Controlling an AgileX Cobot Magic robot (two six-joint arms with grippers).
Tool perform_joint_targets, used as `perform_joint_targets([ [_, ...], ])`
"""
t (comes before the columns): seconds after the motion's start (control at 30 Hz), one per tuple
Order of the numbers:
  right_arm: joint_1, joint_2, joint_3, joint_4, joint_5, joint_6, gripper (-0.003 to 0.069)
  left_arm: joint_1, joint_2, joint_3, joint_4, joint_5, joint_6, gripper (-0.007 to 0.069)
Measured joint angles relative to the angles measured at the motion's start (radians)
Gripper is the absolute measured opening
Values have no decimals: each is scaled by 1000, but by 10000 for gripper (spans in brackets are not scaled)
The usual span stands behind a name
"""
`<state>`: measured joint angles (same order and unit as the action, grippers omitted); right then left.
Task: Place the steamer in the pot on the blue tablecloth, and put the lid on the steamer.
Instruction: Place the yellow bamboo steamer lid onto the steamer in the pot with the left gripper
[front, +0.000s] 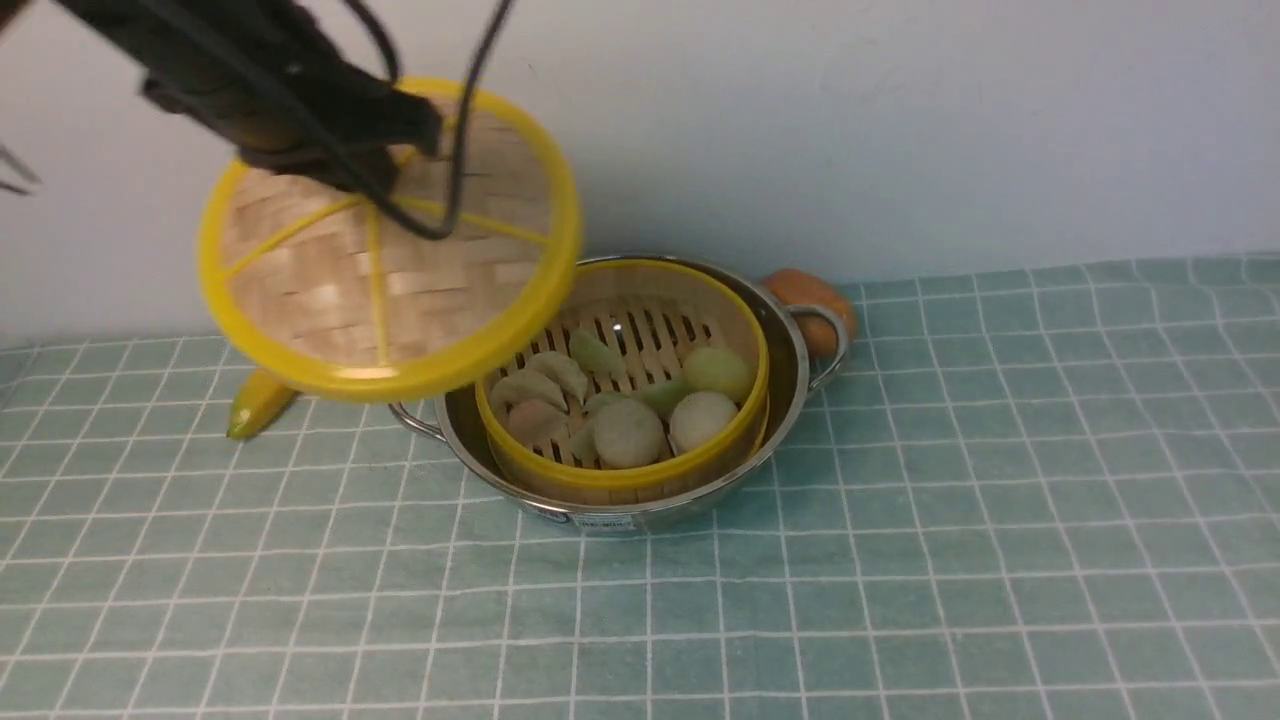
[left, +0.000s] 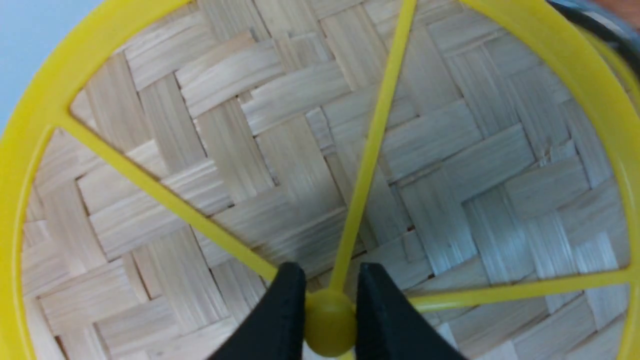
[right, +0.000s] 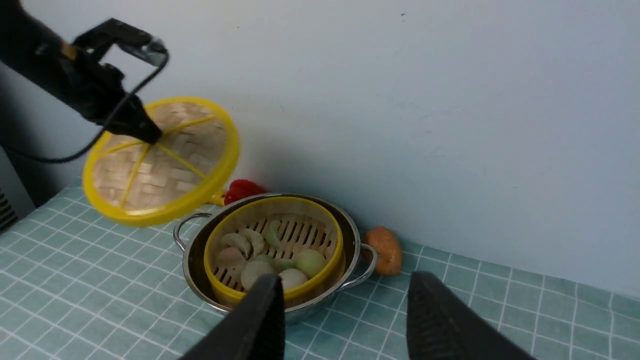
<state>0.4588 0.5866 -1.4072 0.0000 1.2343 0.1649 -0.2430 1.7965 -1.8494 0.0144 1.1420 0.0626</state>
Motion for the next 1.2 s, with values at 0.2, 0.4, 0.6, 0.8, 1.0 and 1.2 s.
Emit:
perform_joint_targets([
  [0.2,0,0,2,0,0,27,348,-177,267,-177,24,11,-9,116],
  [0.4,0,0,2,5,0,36,348,-231,413,-304,98,45,-26,116],
  [0.6,0,0,2,26,0,37,348,-231,434,-310,116,54,-30,116],
  [0.8,0,0,2,28,0,37,348,-223,435,-312,121,54,-40,116],
  [1.0,0,0,2,28,0,37,348,-203,458,-315,121,52,-52,116],
  [1.2,0,0,2,35,0,37,348,-201,463,-316,105,26,-52,116],
])
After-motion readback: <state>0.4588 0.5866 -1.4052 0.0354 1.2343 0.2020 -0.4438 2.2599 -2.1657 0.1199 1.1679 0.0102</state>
